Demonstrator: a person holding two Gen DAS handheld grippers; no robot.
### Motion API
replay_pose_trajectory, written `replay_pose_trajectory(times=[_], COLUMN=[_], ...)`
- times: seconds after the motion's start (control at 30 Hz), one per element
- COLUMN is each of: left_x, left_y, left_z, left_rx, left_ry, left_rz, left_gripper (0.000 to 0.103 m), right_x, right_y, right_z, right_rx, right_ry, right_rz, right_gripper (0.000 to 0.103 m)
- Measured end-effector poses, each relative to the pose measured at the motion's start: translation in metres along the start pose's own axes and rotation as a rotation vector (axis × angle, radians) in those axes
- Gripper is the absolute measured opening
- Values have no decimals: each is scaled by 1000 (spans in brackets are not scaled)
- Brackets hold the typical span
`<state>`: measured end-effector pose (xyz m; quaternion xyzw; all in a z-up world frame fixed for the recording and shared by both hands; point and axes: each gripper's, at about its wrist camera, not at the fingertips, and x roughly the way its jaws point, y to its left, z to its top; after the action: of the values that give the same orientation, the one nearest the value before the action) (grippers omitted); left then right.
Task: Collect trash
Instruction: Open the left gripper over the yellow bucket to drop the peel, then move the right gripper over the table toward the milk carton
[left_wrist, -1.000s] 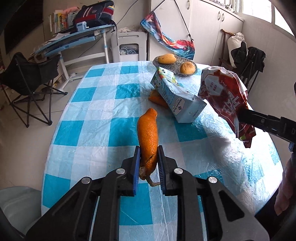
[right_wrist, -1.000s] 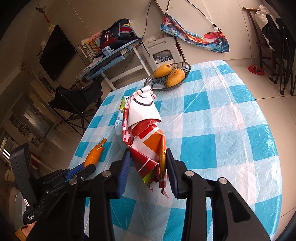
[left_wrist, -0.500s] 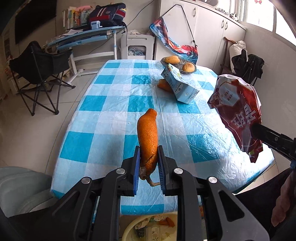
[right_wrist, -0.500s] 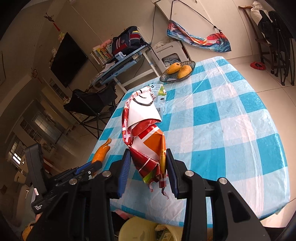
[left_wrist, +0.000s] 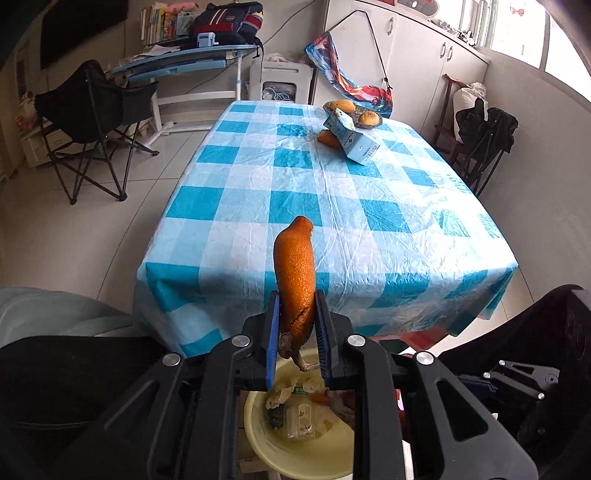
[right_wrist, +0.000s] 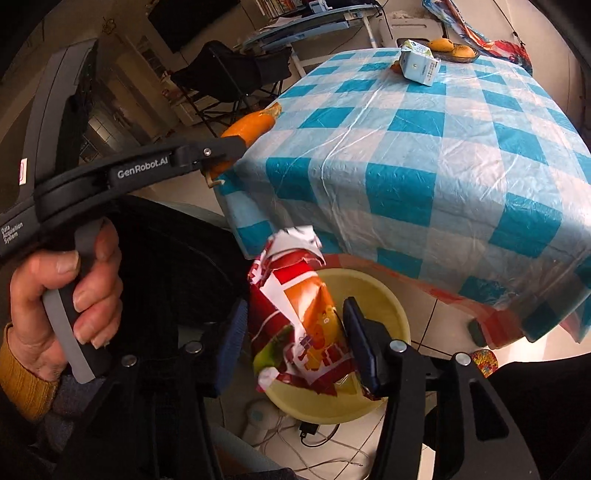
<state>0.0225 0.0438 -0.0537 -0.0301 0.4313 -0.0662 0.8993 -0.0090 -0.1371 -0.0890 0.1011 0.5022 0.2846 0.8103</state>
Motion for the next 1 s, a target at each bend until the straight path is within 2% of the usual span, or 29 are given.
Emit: replay_pose_trajectory(times=[0.1,0.2,0.27,0.37,0.4,0.47,0.57,0.73,0.87,1.0], left_x=[-2,-1,1,-3,-6,-13,-26,-41,-40,-34], left_y=[-3,-10,-17,-20,-18,-12,-4,12,32,51], left_z=[-20,-40,-52,-60,-58,-52,-37,1,33,40], left_rx=[3,22,53,65,55,23,-9,-57,-127,-208], left_ry=[74,160,228,243,228,174,58,-134,-212,-248], left_rz=[-28,-63,-90,-102,-101,-91,-56,40,66,73], left_gripper=[18,18,18,23,27,50,60,81,84,87], right_x=[-14,-26,-34,-43,-44,-42,-28,17,55,73], right_y=[-19,-37,-46,-57,-60,-68,-75,-64,-80,-116], right_z=[7,14,25,48,58,80,111,151,180,202], right_rx=[95,156,174,176,174,166,115,-79,-106,-63], right_ry=[-63,-119,-163,-225,-245,-270,-267,-172,-94,-50], right_rz=[-5,-49,-82,-143,-169,-220,-265,-306,-353,-409], right_gripper=[56,58,64,73,74,80,81,81,81,81])
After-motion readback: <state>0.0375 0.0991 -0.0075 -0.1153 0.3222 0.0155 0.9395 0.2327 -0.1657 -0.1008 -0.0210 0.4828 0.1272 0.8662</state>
